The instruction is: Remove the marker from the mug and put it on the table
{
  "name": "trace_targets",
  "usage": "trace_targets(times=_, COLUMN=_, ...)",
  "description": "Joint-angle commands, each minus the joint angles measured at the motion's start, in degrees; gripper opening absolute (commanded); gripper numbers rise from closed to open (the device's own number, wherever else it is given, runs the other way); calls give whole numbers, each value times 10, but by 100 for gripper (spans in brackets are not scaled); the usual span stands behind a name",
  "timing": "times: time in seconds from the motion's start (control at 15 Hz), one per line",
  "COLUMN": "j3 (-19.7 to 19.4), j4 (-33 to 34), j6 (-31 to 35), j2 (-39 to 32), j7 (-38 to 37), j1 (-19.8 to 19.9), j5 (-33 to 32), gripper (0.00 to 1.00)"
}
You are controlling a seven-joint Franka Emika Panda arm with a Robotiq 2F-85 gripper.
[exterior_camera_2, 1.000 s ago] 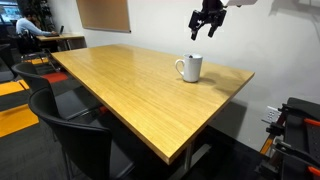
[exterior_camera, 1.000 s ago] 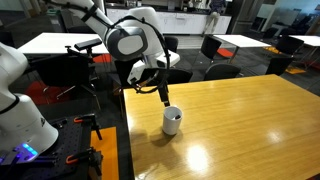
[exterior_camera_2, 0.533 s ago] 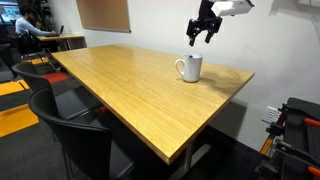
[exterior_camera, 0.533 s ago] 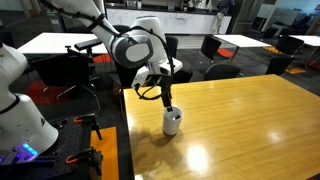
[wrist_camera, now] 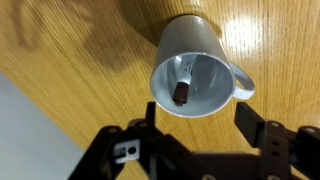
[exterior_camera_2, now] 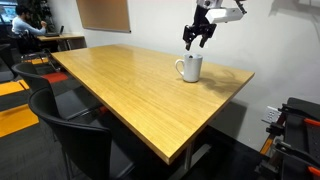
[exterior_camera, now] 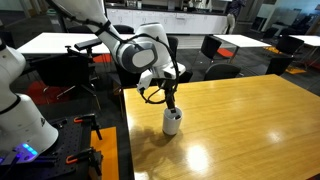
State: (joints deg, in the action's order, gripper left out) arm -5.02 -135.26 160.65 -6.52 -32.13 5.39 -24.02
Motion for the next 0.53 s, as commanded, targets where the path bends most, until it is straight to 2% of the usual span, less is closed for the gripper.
trace_targets(times=0.0, j3=-22, j4=18, j6=21, j2=-30, j7=-3, j1=-24, j5=6, gripper=72)
trace_targets(times=0.13, j3=-30, j4=22, j6=22, j2=-40, j7=2, j1=-32, j5=14, gripper=65)
trace_targets(times=0.2, j3=-33, j4=24, j6=22, j2=-44, j7=3, j1=-35, j5=18, gripper=57)
trace_targets(times=0.27, j3=-35, j4=26, j6=22, j2=-47, j7=7, j1=-38, j5=23, gripper=58)
trace_targets(times=0.4, j3=-40, j4=28, j6=22, j2=-53, j7=11, j1=-42, j5=33, gripper=47)
trace_targets(times=0.47, j3=-41, j4=31, j6=21, j2=-55, j7=14, j1=-43, j5=39, gripper=49)
